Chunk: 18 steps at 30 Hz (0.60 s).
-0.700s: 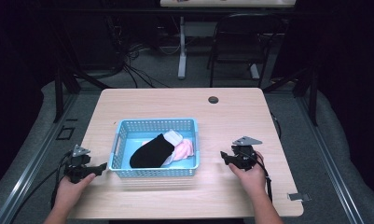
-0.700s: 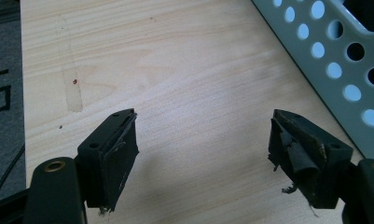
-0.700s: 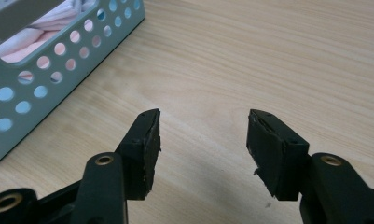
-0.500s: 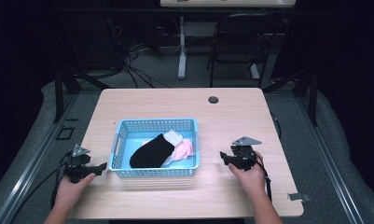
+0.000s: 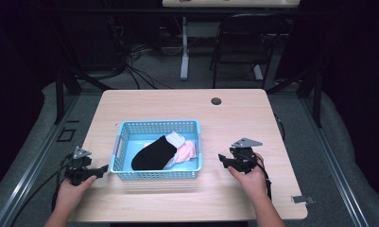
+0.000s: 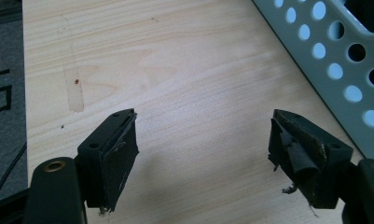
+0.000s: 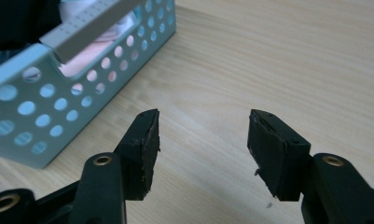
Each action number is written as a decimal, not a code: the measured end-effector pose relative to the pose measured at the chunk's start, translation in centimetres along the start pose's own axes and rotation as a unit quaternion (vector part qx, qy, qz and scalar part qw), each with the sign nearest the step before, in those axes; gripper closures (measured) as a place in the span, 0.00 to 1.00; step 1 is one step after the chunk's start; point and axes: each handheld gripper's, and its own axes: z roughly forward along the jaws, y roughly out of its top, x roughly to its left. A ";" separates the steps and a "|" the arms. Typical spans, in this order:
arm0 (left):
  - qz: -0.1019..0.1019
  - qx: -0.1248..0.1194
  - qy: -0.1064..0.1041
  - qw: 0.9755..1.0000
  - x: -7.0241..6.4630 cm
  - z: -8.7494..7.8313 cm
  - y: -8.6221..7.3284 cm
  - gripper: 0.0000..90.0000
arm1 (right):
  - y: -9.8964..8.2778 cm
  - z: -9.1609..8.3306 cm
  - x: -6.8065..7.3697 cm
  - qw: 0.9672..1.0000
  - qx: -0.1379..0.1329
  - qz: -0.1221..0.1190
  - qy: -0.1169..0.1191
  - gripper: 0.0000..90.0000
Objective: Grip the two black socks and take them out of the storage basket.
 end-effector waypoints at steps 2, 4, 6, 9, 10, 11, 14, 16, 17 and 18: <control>0.000 0.000 0.001 1.000 0.0 0.0 0.0 0.26 | 0.5 -0.2 0.4 1.000 0.002 -0.007 0.002 0.48; -0.002 0.001 0.000 1.000 0.1 -0.1 -0.1 0.26 | 1.2 -0.3 0.8 1.000 0.002 -0.012 0.012 0.48; -0.004 -0.002 0.000 1.000 0.1 0.0 -0.1 0.26 | 1.9 -0.4 1.1 1.000 0.005 -0.016 0.016 0.48; -0.003 -0.002 -0.001 1.000 0.1 -0.1 -0.1 0.26 | 2.9 -0.6 1.6 0.999 0.008 -0.021 0.028 0.48; -0.004 -0.002 -0.001 1.000 0.1 -0.1 -0.1 0.26 | 3.3 -0.6 1.9 0.999 0.007 -0.027 0.033 0.48; -0.003 -0.002 -0.001 1.000 0.1 -0.1 -0.1 0.26 | 3.9 -0.7 2.2 0.999 0.011 -0.037 0.033 0.48; -0.002 -0.001 -0.001 1.000 0.1 -0.1 0.0 0.26 | 5.8 -0.7 3.2 0.997 0.009 -0.070 0.041 0.48; -0.002 -0.001 -0.001 1.000 0.1 -0.1 0.0 0.26 | 6.3 -0.6 3.5 0.996 0.008 -0.072 0.044 0.48; -0.003 -0.001 -0.001 1.000 0.1 -0.1 0.0 0.26 | 6.8 -0.6 3.7 0.996 0.008 -0.075 0.047 0.49; -0.004 -0.002 -0.001 1.000 0.1 -0.1 -0.1 0.26 | 7.6 -0.5 4.2 0.996 -0.003 -0.071 0.053 0.49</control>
